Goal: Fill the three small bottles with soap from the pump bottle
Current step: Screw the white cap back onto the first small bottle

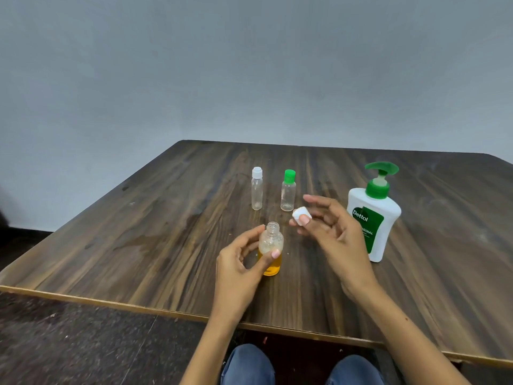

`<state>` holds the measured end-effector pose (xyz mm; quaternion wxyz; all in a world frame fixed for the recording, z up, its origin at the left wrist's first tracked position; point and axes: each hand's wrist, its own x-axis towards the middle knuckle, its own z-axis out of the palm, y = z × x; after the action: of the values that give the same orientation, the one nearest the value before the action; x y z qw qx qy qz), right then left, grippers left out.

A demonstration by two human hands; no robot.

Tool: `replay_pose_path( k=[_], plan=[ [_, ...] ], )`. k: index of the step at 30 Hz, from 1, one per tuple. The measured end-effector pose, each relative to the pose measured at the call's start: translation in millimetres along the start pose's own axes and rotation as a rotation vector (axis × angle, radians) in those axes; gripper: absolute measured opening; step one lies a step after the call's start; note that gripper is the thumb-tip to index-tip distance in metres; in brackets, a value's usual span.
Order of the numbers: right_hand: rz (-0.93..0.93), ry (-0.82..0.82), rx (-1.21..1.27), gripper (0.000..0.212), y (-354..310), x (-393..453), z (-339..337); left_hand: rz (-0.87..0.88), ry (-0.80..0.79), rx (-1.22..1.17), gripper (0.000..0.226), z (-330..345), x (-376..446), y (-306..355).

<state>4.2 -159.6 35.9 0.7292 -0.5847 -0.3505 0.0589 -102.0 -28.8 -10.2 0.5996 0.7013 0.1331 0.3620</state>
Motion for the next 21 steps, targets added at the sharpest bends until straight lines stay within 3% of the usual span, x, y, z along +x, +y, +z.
replay_pose_path(
  k=[4, 9, 21],
  plan=[
    [-0.032, -0.021, 0.02, 0.02, -5, 2, 11, 0.033, -0.006, 0.075, 0.046, -3, -1, 0],
    [-0.075, -0.104, -0.089, 0.017, 2, 3, 16, 0.044, 0.003, 0.104, 0.055, -4, -3, 1],
    [-0.116, -0.272, -0.323, 0.028, -4, 13, 13, 0.054, 0.004, 0.12, 0.048, -4, -4, 1]
  ],
)
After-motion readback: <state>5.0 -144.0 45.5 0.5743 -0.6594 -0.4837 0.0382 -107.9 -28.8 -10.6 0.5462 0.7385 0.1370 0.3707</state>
